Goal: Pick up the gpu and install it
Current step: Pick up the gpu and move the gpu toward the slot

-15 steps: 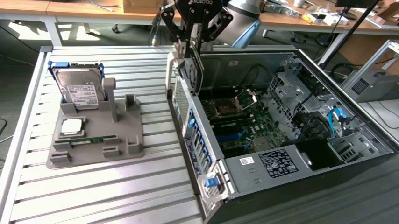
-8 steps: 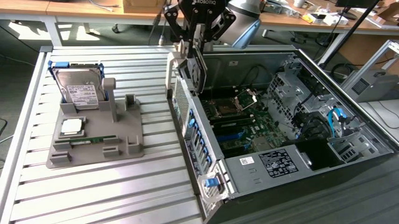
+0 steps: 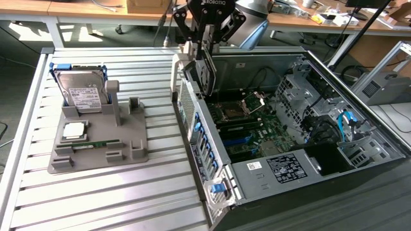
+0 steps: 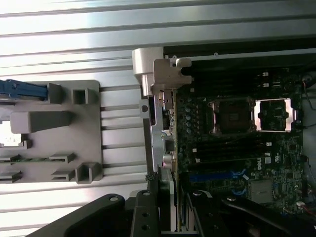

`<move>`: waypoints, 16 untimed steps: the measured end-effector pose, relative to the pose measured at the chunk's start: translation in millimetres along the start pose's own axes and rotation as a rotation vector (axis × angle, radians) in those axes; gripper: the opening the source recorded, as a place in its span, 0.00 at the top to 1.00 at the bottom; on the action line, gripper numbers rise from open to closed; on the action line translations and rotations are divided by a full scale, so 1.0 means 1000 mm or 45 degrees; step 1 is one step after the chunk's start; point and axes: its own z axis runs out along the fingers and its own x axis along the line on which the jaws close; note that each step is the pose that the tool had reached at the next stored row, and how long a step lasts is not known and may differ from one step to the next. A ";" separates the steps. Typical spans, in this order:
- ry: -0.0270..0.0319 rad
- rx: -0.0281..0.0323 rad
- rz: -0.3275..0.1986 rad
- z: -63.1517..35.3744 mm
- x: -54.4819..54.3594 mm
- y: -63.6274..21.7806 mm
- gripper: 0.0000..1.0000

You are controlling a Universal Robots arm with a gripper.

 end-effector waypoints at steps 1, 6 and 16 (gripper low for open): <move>-0.0001 0.0007 0.000 0.0000 -0.001 0.0001 0.73; -0.0003 0.0028 0.000 0.0002 -0.005 0.0004 0.73; -0.0006 0.0068 0.000 0.0005 -0.013 0.0010 0.73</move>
